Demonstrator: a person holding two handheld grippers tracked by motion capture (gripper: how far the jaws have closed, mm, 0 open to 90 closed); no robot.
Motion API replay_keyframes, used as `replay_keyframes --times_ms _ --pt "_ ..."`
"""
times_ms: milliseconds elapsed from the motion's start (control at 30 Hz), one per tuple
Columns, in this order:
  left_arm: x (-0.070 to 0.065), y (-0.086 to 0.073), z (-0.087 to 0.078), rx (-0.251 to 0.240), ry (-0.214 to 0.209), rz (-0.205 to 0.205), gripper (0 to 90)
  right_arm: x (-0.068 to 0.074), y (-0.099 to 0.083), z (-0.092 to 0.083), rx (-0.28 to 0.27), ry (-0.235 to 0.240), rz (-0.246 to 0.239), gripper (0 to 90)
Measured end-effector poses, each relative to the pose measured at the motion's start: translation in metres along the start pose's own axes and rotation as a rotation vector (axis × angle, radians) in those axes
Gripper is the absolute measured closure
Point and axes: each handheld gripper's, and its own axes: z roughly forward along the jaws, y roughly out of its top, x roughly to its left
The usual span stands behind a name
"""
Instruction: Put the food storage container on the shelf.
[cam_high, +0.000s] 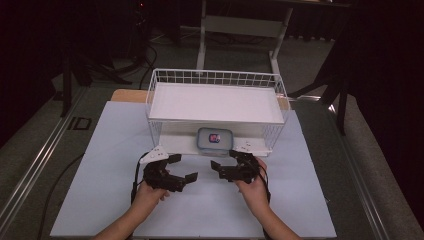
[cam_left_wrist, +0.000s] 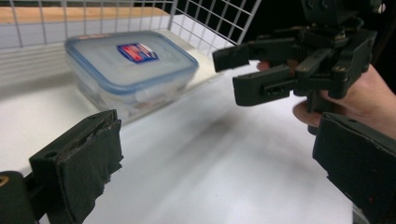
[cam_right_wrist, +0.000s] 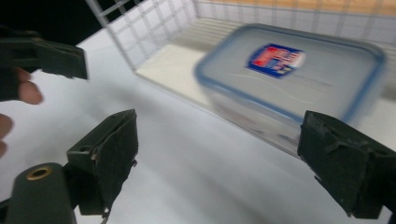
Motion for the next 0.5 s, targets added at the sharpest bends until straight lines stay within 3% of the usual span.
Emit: replay_keyframes --times_ms 133,267,300,367,400,433,467,500 --pt "-0.008 -0.01 -0.004 -0.003 -0.005 -0.015 2.3 0.002 -0.005 0.002 0.004 -0.002 0.002 13.5" --pt "-0.017 -0.019 -0.008 -0.02 -0.017 -0.005 2.3 0.0 -0.009 0.004 0.017 -0.015 0.003 18.8" --pt "-0.019 -0.022 -0.008 -0.02 -0.014 0.009 2.3 -0.001 -0.013 0.005 0.021 -0.068 -0.015 31.4" --pt "-0.021 -0.024 -0.008 -0.012 -0.009 0.024 2.3 0.0 -0.014 0.005 0.017 -0.087 -0.019 36.4" --pt "-0.022 -0.027 -0.008 -0.012 0.0 0.037 2.3 0.0 -0.016 0.008 0.025 -0.107 -0.022 49.8" --pt "-0.022 -0.027 -0.008 -0.012 0.0 0.037 2.3 0.0 -0.016 0.008 0.025 -0.107 -0.022 49.8" --pt "-0.022 -0.03 -0.008 -0.016 0.006 0.032 2.3 -0.001 -0.016 0.012 0.052 -0.113 -0.026 58.4" --pt "-0.022 -0.03 -0.008 -0.016 0.006 0.032 2.3 -0.001 -0.016 0.012 0.052 -0.113 -0.026 58.4"
